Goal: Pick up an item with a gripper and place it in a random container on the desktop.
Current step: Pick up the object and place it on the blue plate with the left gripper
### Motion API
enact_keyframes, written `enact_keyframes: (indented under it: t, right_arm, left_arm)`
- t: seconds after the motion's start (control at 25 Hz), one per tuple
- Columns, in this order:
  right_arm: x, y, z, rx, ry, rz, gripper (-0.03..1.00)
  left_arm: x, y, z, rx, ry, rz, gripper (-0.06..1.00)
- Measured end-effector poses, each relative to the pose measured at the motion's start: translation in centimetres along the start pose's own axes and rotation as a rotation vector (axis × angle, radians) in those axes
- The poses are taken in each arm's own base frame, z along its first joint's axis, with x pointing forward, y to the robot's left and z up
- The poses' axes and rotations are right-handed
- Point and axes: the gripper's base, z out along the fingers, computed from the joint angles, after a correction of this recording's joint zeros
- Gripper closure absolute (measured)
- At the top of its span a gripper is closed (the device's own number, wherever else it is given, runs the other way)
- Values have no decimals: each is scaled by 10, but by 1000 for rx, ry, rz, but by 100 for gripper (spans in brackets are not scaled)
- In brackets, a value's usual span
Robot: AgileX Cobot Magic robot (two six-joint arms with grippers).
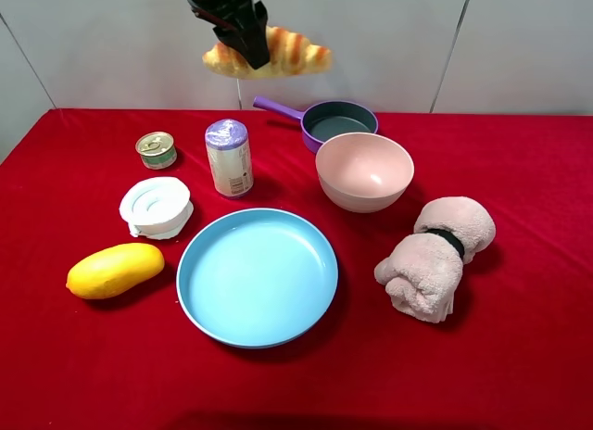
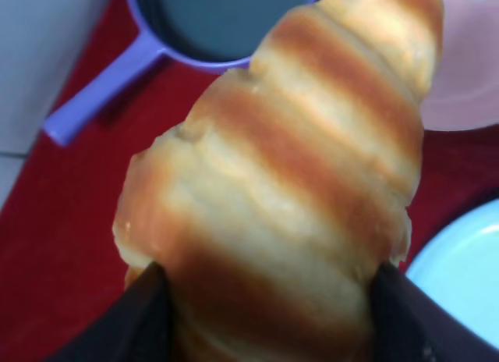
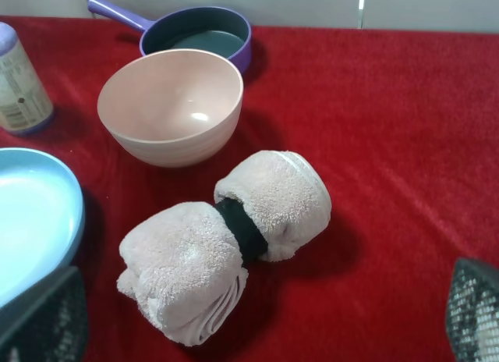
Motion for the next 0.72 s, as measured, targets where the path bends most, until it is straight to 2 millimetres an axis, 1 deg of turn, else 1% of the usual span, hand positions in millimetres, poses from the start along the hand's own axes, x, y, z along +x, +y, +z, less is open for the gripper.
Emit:
enact_keyframes:
  t: [0.12, 0.32, 0.56, 0.72]
  right_arm:
    - [0, 0, 0, 0, 0, 0, 28]
    - [0, 0, 0, 0, 0, 0, 28]
    - [0, 0, 0, 0, 0, 0, 28]
    - [0, 0, 0, 0, 0, 0, 28]
  left_arm:
    - [-5, -12, -2, 21, 7, 22, 44]
    - [-12, -29, -15, 39, 0, 27, 44]
    - [-16, -46, -31, 65, 12, 12, 44]
    - [-17, -56, -36, 85, 37, -2, 44]
